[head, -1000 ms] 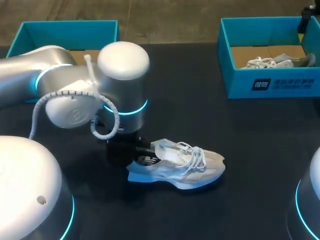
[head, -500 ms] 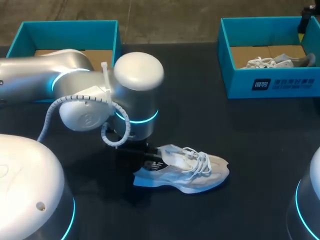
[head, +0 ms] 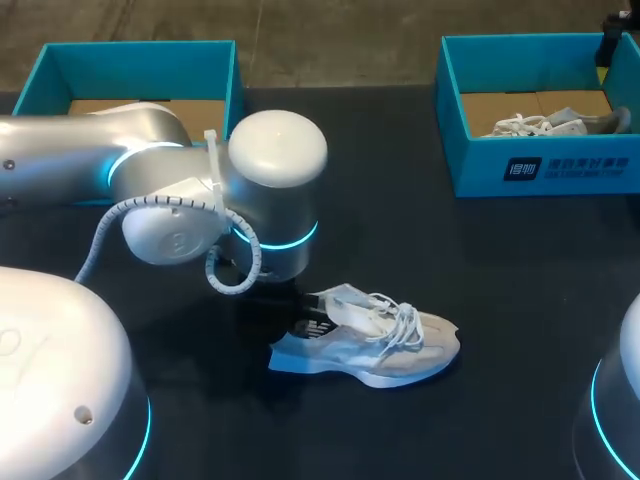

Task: Take the shoe out of the shoebox, open the shoe tongue, remove and reinsert the insole, then place the shoe into the shoebox

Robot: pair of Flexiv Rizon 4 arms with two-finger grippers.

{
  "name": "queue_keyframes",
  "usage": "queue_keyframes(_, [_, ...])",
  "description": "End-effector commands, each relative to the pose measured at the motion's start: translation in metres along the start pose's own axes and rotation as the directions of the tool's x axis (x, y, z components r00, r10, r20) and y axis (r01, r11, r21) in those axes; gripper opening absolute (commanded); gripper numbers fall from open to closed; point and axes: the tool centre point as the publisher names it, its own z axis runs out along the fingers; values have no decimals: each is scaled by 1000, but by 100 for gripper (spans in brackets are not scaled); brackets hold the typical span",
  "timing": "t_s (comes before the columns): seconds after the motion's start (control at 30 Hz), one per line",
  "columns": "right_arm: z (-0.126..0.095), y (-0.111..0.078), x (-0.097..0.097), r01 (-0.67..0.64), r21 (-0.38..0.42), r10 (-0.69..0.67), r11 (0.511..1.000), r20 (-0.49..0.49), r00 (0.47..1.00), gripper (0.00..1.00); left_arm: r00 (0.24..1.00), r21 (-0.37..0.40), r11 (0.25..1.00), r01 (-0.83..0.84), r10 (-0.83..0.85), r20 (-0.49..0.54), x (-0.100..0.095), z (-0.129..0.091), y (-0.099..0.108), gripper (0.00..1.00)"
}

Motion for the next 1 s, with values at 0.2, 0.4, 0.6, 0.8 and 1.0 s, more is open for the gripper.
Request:
queue_keyframes(0.2, [0, 0, 0, -1, 0, 1, 1000, 1, 1000, 100, 991, 12, 997, 79, -80, 103, 20, -47, 0, 100])
queue_keyframes(0.4, [0, 0, 0, -1, 0, 1, 1000, 1, 1000, 100, 971, 80, 980, 180, -190, 144, 31, -74, 5, 100])
queue_keyframes(0.6, [0, 0, 0, -1, 0, 1, 1000, 1, 1000, 100, 928, 240, 928, 284, -329, 174, 41, -93, 8, 100])
queue_keyframes(0.8, [0, 0, 0, -1, 0, 1, 1000, 1, 1000, 100, 866, 406, 833, 375, -471, 167, 47, -106, 5, 100])
queue_keyframes(1.0, [0, 0, 0, -1, 0, 1, 1000, 1, 1000, 100, 788, 451, 774, 445, -578, 214, 53, -123, -7, 100])
